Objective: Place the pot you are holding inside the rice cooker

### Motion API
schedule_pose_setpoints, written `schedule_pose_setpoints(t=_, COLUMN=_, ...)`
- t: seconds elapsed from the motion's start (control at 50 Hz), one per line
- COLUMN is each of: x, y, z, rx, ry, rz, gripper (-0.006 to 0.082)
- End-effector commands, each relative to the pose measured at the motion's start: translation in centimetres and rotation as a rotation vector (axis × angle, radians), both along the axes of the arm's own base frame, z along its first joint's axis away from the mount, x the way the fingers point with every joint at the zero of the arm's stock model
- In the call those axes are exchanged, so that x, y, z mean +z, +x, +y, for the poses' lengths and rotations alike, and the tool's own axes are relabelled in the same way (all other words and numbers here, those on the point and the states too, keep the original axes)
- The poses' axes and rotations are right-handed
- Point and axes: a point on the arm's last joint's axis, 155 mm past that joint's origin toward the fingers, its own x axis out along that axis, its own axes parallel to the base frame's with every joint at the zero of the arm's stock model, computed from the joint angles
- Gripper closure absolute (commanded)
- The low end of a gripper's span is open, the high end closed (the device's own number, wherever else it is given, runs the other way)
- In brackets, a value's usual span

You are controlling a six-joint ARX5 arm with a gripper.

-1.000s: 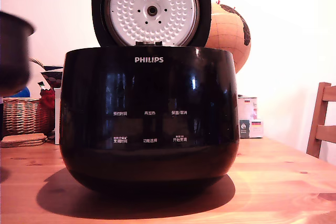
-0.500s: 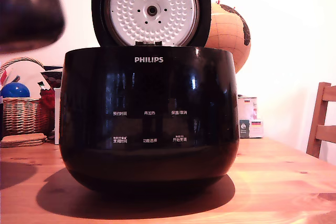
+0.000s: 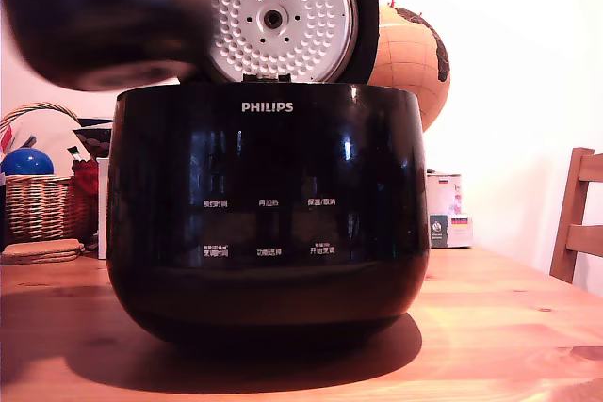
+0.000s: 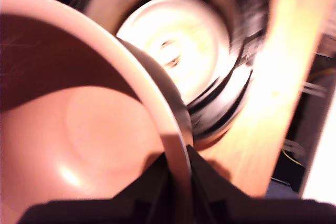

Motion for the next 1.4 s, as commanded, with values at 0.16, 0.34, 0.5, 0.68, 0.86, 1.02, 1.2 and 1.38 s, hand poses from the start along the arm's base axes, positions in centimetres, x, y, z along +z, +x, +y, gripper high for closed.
schedule_pose_setpoints(t=0.16, x=1.0, y=0.5, z=-3.6, rx=-0.093, ry=-0.018, rz=-0.038, gripper=0.0789)
schedule_pose_setpoints(t=0.34, x=0.1, y=0.8, z=-5.6, rx=-0.143, ry=0.003, rz=-0.024, gripper=0.0789)
schedule_pose_setpoints(t=0.5, x=-0.1, y=1.2, z=-7.0, rx=-0.176, ry=0.011, rz=-0.024, gripper=0.0789)
schedule_pose_setpoints(t=0.68, x=-0.6, y=0.8, z=-8.1, rx=-0.203, ry=0.011, rz=-0.009, gripper=0.0789)
schedule_pose_setpoints(t=0.86, x=-1.2, y=0.5, z=-8.8, rx=-0.221, ry=0.019, rz=0.01, gripper=0.0789)
schedule_pose_setpoints(t=1.02, x=-2.3, y=0.4, z=-9.4, rx=-0.229, ry=0.034, rz=0.038, gripper=0.0789)
schedule_pose_setpoints(t=1.2, x=-2.8, y=0.4, z=-9.7, rx=-0.233, ry=0.044, rz=0.048, gripper=0.0789)
schedule_pose_setpoints(t=1.38, x=-2.8, y=0.4, z=-9.7, rx=-0.208, ry=0.038, rz=0.057, gripper=0.0789)
